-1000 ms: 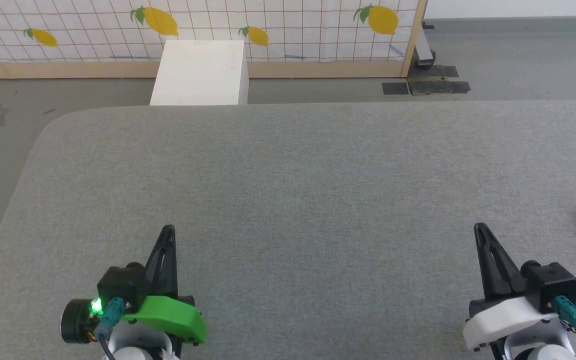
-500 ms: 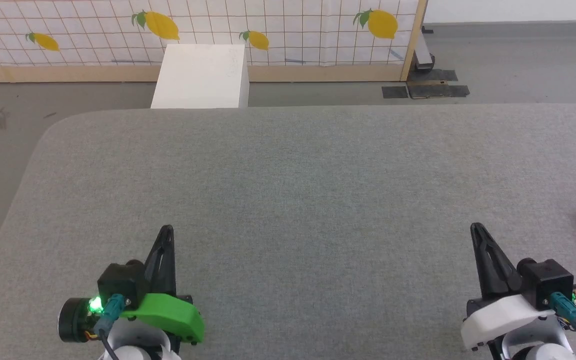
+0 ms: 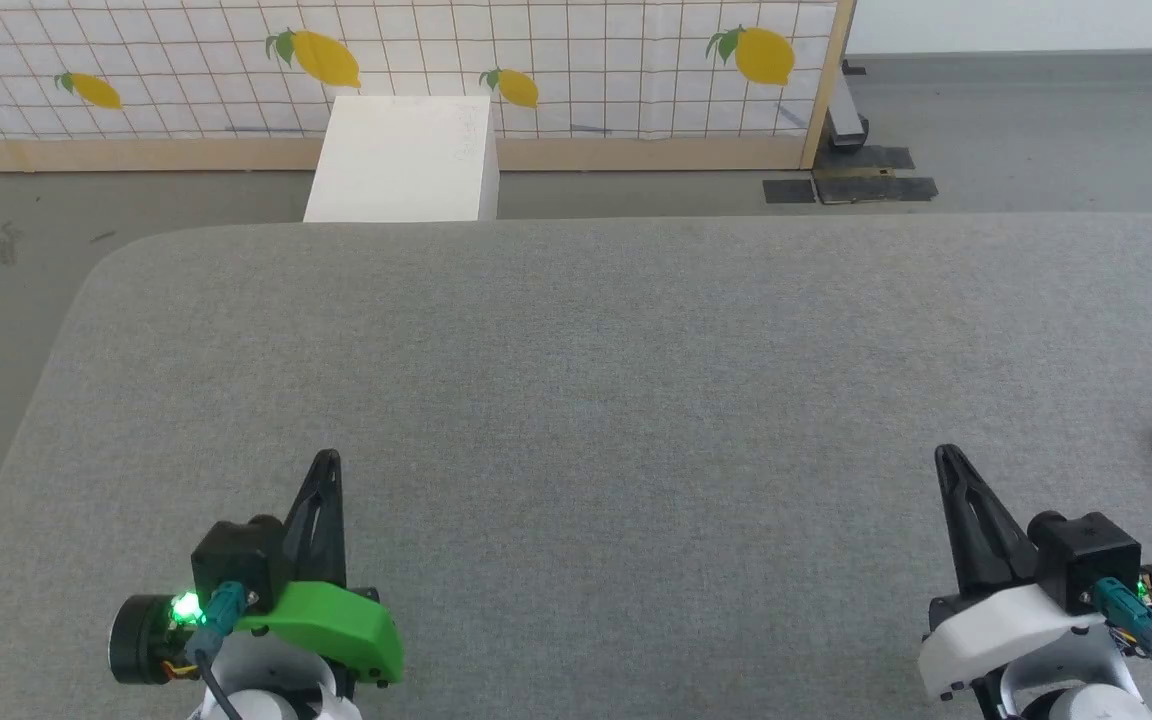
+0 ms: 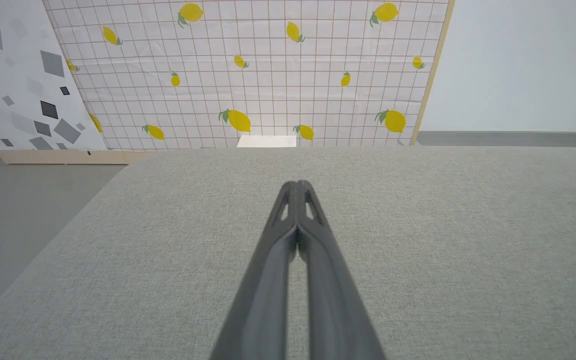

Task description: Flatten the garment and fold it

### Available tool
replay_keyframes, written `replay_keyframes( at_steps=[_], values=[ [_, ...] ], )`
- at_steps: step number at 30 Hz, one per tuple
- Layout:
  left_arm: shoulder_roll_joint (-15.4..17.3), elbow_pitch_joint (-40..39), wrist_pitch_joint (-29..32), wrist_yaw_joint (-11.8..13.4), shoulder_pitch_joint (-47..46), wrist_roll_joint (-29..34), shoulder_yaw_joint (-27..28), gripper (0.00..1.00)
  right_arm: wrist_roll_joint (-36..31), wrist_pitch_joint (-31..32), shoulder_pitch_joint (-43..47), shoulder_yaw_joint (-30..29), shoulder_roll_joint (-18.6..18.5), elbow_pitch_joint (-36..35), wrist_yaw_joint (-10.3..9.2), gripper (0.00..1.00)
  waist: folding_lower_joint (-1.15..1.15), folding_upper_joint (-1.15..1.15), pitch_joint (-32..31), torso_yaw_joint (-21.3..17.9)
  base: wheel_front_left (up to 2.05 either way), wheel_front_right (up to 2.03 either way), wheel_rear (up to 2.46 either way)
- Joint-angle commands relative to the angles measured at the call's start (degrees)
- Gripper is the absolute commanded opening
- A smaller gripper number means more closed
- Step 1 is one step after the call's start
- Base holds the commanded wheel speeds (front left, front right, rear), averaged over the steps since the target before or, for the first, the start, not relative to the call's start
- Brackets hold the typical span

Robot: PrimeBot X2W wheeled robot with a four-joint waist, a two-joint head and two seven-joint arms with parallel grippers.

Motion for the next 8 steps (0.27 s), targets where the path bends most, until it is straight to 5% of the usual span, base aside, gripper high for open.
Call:
replay_keyframes(
  at_steps=[1,8],
  values=[
    [-0.09,-0.33,0.40,0.36,0.40,1.06,0.26,0.00,0.41,0.34,-0.75,0.22,0.14,-0.52,-0.06,0.00,0.00,0.04,-0.06,0.00,0.00,0.00,0.00],
    [-0.10,-0.63,1.20,0.47,0.43,1.52,0.50,0.00,0.46,1.13,-0.83,0.45,0.15,-0.83,-0.07,0.00,0.00,0.04,-0.29,0.01,0.00,0.00,0.00]
  ],
)
